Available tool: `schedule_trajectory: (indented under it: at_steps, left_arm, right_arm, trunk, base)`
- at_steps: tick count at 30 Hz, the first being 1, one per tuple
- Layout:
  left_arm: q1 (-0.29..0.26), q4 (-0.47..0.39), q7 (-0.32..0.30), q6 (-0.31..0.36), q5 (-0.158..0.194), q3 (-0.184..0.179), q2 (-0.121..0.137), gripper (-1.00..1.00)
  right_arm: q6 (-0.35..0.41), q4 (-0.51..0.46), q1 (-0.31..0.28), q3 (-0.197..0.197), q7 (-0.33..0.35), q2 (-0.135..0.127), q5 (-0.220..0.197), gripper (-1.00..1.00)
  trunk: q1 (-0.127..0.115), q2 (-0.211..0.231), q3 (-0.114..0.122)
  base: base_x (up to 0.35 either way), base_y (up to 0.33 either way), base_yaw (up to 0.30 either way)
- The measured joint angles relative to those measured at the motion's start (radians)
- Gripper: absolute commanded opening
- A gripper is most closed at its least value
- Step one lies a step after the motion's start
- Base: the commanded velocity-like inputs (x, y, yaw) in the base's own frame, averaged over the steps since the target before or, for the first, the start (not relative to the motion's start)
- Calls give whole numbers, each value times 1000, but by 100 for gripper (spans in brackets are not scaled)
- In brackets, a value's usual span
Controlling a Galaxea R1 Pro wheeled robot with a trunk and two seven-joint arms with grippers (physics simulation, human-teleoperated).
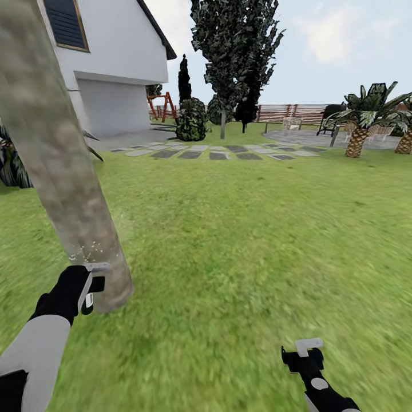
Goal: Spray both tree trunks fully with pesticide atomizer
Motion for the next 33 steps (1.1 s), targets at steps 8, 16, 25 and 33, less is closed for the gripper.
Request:
schedule_trajectory:
  at_steps: [8,16,25,33]
  left_arm:
    - [2,0,0,0,-1,3,5,-100]
    - [0,-1,0,0,0,3,13,-100]
    - [2,-1,2,0,-2,5,16,-100]
    - [7,1,8,-5,-3,5,17,-100]
  right_arm:
    - [0,0,0,0,0,-1,0,100]
    - [0,0,0,0,0,0,0,100]
    - [0,0,0,0,0,1,0,100]
    - [0,0,0,0,0,0,0,100]
  trunk:
    - [0,0,0]
    - [0,0,0]
    - [0,0,0]
    - [1,0,0]
  base:
    - [265,-172,0]
    - [270,-170,183]
    - [261,-172,276]
    - [42,-255,276]
